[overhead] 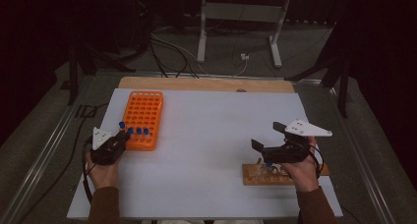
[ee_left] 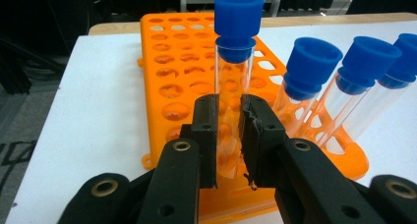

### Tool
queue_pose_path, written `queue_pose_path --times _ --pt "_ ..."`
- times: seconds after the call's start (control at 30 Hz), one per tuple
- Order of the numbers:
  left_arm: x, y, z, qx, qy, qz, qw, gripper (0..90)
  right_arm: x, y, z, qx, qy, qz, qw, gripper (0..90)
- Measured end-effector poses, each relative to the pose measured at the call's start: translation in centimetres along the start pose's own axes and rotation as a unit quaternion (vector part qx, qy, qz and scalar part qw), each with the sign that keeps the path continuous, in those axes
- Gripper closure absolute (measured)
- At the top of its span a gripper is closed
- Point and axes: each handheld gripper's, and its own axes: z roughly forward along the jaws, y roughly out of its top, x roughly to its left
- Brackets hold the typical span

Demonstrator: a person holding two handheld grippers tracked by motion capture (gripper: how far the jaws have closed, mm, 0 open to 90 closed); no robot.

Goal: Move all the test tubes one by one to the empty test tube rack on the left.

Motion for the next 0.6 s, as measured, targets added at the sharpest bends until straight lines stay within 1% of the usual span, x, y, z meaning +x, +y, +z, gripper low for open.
queue_pose_path --times 0.1,0.2,0.23,0.3,0.37,0.43,0.6 --pt "-0.14 -0.05 -0.10 0.010 0.000 0.004 0.9999 78.7 -0.12 -0.19 -0.05 0.002 -0.001 0.000 1.0000 0.0" --pt "-0.24 -0.37 0.24 0.034 0.002 0.013 0.9993 78.9 -0.16 -0.36 -0.05 0.003 -0.001 0.000 1.0000 0.0" --pt "-0.30 -0.48 0.27 0.032 0.004 0.017 0.9993 78.9 -0.14 -0.40 -0.06 0.003 0.000 0.000 1.0000 0.0" --pt "-0.33 -0.41 0.25 0.035 0.005 0.015 0.9993 78.9 -0.15 -0.47 -0.07 0.004 0.000 -0.001 1.0000 0.0" --pt "-0.49 -0.41 0.19 0.038 0.009 0.020 0.9991 78.9 -0.22 -0.50 -0.08 0.004 -0.001 -0.001 1.0000 0.0" --pt "-0.58 -0.41 0.16 0.039 0.010 0.020 0.9990 78.9 -0.28 -0.52 -0.10 0.004 -0.002 0.000 1.0000 0.0" --pt "-0.51 -0.40 0.12 0.040 0.008 0.018 0.9990 78.4 -0.23 -0.51 -0.16 0.005 -0.001 -0.001 1.0000 0.0"
